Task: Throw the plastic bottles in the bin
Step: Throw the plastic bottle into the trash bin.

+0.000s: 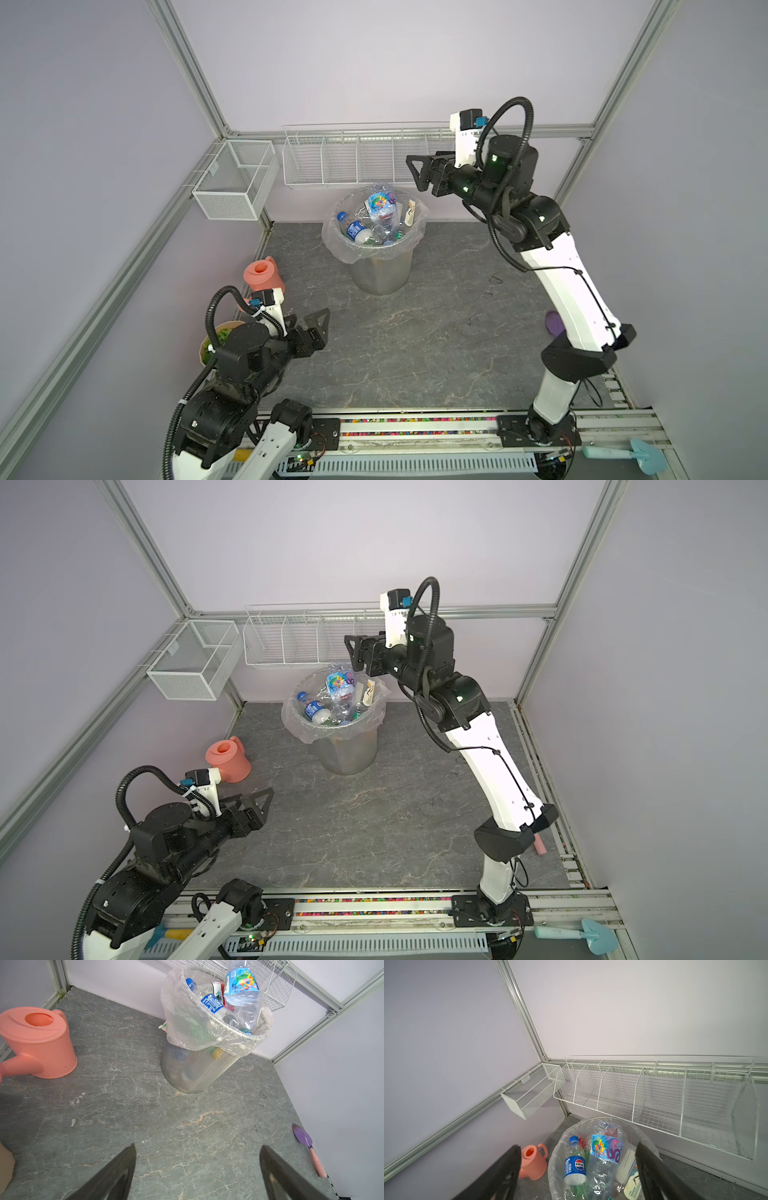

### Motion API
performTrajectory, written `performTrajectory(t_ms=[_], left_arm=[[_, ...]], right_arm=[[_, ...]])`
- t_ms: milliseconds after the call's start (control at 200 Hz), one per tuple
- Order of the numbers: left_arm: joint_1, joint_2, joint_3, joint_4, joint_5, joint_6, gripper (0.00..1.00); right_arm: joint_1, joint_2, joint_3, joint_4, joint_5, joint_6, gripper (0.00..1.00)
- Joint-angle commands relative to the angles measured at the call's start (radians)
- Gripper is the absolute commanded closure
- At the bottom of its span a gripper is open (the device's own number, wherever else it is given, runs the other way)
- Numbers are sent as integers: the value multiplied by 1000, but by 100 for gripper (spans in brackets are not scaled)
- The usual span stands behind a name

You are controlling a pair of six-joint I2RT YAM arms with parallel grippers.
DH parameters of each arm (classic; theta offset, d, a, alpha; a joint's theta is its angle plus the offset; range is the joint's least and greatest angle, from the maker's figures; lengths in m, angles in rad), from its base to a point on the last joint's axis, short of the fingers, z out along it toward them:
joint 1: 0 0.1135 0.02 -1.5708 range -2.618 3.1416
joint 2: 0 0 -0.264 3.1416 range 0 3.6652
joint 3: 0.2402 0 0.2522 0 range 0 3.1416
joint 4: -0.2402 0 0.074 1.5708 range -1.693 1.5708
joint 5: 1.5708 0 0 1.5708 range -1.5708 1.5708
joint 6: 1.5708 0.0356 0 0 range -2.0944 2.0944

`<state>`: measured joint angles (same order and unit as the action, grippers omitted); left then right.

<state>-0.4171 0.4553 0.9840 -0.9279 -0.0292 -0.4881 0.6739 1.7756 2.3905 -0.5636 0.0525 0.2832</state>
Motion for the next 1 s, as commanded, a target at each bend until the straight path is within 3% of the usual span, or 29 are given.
performTrajectory(t_ms=[0,175,755,995], left_arm=[[-3,11,33,3,-11,8,8],[-3,41,72,20,-18,26,8],[-3,194,279,114,-82,118,8],[-3,188,308,167,-154,173,8]], right_arm=[[-1,-49,-103,23,50,-40,12],[-2,-159,-232,45,93,-80,12],[-13,-302,-255,-40,209,-225,12],[-13,-473,-453,38,314,-281,12]])
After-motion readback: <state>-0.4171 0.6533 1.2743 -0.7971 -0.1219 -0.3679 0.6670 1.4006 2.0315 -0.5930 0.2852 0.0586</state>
